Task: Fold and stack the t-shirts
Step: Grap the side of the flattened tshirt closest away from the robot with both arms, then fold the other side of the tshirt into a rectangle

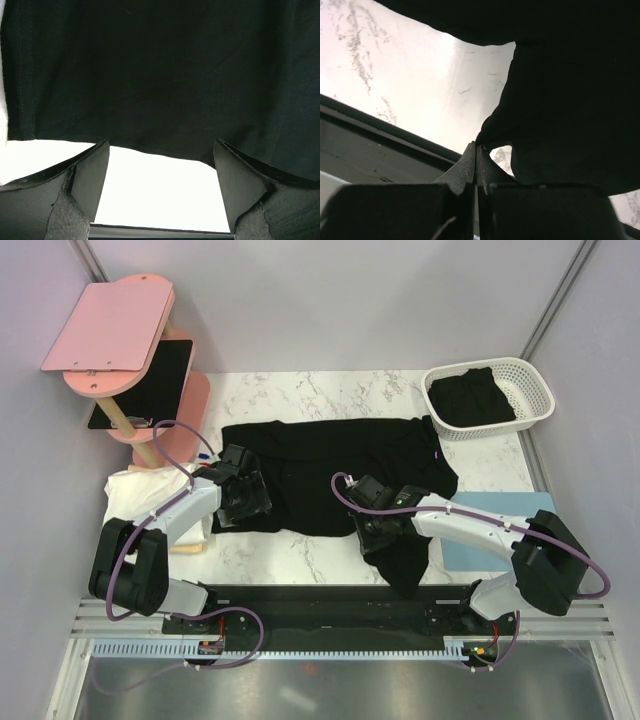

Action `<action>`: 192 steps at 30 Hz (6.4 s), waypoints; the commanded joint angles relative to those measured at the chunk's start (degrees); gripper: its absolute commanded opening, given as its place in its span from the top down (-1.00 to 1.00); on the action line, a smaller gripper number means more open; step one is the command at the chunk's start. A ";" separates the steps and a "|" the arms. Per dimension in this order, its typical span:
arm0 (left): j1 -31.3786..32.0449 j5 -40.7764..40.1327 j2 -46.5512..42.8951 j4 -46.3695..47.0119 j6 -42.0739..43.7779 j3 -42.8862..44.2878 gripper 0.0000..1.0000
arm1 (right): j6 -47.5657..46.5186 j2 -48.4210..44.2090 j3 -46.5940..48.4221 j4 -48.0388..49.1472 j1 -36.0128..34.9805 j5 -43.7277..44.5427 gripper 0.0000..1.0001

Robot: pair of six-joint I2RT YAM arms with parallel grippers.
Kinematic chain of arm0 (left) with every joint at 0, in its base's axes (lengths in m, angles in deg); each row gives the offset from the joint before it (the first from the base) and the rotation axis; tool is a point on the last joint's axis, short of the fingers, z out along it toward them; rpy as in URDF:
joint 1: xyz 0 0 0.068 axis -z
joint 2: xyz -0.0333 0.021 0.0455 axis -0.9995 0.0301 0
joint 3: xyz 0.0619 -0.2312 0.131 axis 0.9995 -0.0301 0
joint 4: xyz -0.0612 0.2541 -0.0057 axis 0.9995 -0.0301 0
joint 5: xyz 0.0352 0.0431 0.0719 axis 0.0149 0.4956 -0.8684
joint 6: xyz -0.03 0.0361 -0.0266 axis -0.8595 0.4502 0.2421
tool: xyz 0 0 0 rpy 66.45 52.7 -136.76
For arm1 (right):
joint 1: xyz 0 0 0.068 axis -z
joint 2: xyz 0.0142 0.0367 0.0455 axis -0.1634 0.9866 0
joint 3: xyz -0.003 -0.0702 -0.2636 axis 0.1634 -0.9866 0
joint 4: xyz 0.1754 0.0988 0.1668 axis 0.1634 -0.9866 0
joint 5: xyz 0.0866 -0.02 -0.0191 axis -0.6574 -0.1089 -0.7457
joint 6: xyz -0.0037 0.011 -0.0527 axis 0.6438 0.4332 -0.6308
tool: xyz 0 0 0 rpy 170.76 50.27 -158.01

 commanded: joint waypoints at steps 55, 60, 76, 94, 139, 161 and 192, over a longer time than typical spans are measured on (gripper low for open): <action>-0.40 -4.30 5.27 -1.61 6.89 10.70 0.96 | -18.81 31.99 23.60 4.93 33.16 20.23 1.00; -0.31 -4.57 7.02 -2.05 5.40 10.08 0.48 | -20.57 29.26 22.81 4.93 30.79 16.97 1.00; -8.31 1.67 -8.52 3.31 -2.25 -5.38 -0.89 | -15.92 8.96 17.63 9.84 28.77 6.96 0.36; -10.15 5.80 -2.46 6.83 -2.43 -10.75 0.96 | -10.12 -9.40 1.64 5.39 27.45 -3.15 -0.96; -10.24 6.68 -2.99 6.13 0.39 -7.32 0.96 | 18.45 16.51 -4.43 -14.32 -14.83 32.00 0.84; -10.33 4.40 -17.75 -8.11 -0.76 -2.49 0.96 | 24.24 3.60 -3.29 -25.29 -26.51 24.35 1.00; -14.54 0.62 -10.73 -13.30 4.60 14.38 0.96 | 16.62 -8.71 13.41 -27.44 -15.63 48.70 1.00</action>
